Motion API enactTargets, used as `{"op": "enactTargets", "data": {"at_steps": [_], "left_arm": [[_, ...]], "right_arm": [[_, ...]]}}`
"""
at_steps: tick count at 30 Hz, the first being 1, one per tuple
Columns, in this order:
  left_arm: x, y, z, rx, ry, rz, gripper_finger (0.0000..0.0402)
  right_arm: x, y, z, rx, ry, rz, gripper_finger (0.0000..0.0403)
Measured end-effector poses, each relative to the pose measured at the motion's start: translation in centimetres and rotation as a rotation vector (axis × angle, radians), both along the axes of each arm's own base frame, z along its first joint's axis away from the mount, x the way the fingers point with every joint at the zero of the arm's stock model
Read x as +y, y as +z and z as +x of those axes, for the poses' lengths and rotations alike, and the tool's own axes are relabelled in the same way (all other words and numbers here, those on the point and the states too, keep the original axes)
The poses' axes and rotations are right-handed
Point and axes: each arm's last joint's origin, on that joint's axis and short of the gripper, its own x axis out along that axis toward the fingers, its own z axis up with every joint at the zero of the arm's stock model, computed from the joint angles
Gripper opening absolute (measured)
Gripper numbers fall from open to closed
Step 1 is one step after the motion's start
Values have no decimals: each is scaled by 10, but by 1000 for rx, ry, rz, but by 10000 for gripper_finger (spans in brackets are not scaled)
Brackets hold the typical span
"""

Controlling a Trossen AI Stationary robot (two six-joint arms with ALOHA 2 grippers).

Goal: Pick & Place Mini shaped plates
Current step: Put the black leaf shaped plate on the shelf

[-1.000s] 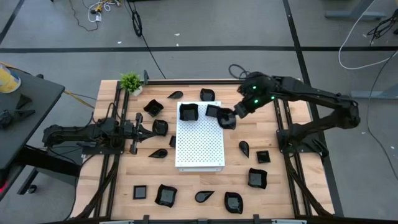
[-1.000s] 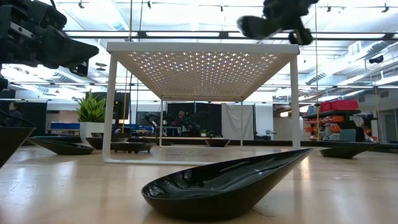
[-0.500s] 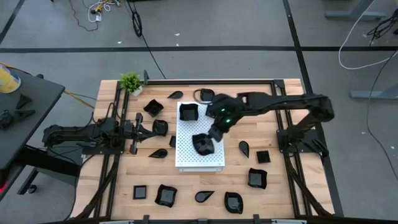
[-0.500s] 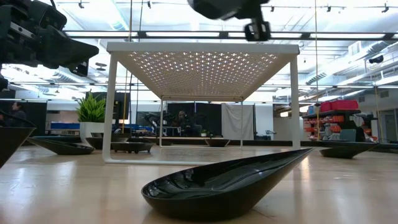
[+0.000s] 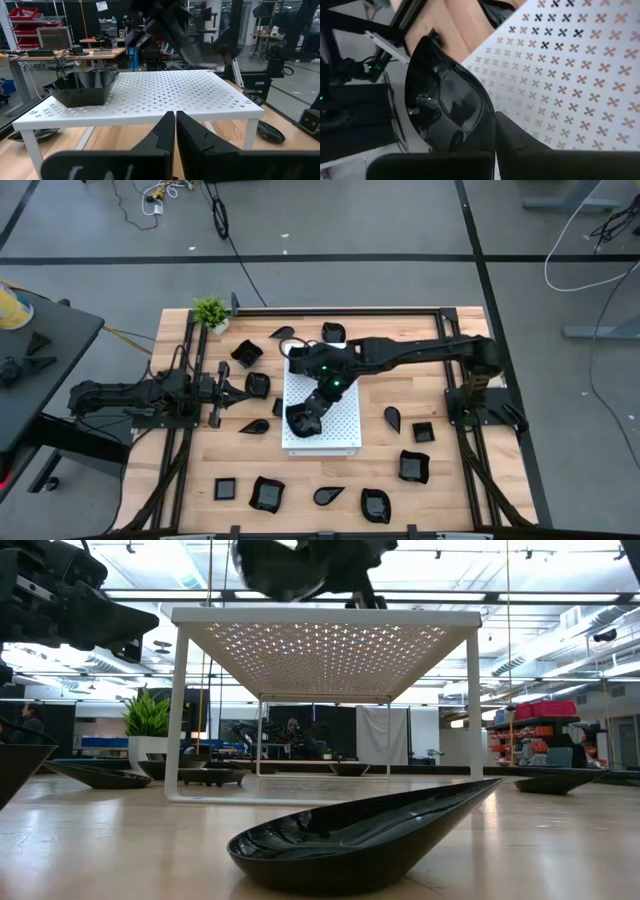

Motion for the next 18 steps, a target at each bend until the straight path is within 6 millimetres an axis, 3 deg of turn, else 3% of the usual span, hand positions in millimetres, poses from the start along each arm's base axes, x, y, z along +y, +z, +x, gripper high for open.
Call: {"op": "enactTargets", "data": {"at_steps": [18], "left_arm": [[0,0,0,-1,0,0,21]], "right_arm": [[-3,-10,-1,73,-39,-50,0]]}}
